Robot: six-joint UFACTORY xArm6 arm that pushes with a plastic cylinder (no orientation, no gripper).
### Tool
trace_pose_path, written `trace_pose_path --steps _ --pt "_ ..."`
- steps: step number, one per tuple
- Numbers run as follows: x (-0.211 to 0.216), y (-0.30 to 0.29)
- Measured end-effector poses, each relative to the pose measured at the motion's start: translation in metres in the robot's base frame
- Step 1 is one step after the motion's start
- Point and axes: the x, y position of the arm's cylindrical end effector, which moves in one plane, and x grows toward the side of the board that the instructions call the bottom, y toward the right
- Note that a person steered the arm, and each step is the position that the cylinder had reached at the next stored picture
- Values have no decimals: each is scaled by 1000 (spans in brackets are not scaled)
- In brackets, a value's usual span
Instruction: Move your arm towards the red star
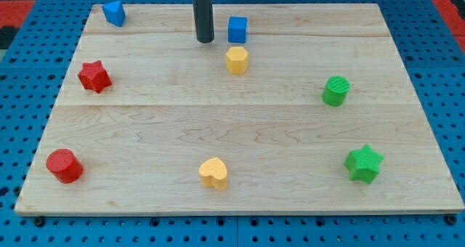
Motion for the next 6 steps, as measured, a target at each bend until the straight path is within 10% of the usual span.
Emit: trace_pose_path --steps 6 --pt "0 -138"
